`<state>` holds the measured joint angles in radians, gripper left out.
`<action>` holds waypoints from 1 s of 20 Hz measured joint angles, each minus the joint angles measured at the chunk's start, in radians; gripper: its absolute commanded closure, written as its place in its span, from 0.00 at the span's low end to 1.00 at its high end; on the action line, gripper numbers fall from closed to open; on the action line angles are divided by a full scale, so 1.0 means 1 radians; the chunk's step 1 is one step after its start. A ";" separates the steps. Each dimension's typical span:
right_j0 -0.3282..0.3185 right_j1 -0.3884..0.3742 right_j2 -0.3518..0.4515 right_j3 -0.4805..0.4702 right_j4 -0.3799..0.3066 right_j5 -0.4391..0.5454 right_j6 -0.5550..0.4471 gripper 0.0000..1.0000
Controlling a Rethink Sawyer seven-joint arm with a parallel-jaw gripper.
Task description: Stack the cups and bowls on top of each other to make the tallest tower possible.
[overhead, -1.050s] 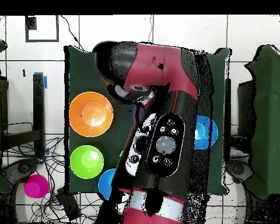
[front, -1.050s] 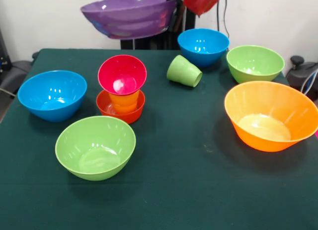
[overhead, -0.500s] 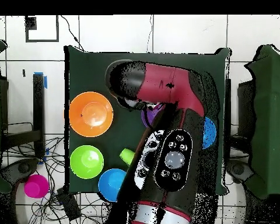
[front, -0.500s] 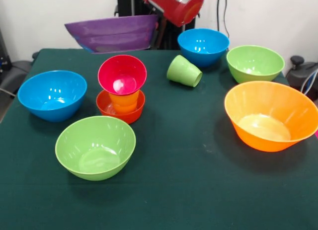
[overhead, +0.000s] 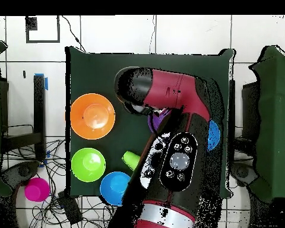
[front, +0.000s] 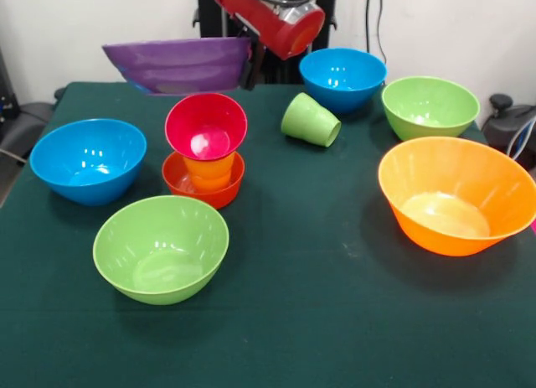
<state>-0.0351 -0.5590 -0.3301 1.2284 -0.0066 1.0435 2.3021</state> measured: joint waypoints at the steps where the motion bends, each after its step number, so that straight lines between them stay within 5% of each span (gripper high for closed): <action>1: 0.000 0.003 -0.001 0.000 0.000 0.000 0.000 1.00; 20: -0.008 0.121 -0.014 0.020 0.023 -0.049 0.000 1.00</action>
<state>-0.0435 -0.4382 -0.3443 1.2483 0.0166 0.9946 2.3021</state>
